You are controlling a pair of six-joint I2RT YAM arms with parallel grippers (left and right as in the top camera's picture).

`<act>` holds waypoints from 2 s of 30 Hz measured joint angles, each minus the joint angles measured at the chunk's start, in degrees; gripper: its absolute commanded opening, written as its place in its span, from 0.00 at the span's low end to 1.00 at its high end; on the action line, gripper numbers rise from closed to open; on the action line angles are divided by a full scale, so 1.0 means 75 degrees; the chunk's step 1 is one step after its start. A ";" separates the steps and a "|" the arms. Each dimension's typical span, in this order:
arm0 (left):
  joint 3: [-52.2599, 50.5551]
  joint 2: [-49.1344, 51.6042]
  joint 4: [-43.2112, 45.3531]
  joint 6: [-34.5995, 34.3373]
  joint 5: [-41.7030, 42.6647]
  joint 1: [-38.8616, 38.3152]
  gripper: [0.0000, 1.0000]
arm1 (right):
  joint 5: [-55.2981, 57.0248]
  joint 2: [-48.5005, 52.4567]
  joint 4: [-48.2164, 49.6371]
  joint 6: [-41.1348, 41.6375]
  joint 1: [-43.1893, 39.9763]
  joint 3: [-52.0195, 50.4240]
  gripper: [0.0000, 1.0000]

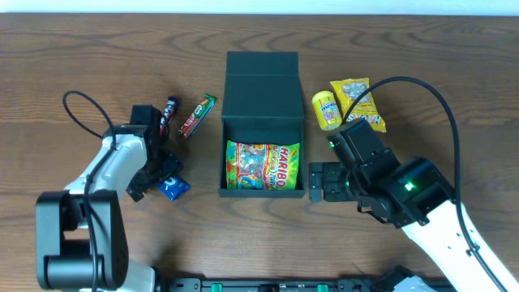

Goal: Pack container
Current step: 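Lift the Oreo pack and place it into the box with left gripper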

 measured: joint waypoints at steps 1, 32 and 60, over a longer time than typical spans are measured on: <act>0.0000 0.0085 0.0009 0.0041 0.0003 0.0000 0.78 | 0.0000 0.0000 0.0000 -0.0003 0.0000 0.0000 0.99; 0.2361 -0.2104 -0.0166 -0.4371 0.0723 -0.3258 0.06 | -0.0050 0.0000 -0.0391 -0.0029 -0.2500 -0.0003 0.99; 0.2407 0.0527 0.3005 -0.8923 0.0799 -0.5085 0.95 | -0.0178 0.0000 -0.0839 -0.0236 -0.3506 -0.0023 0.99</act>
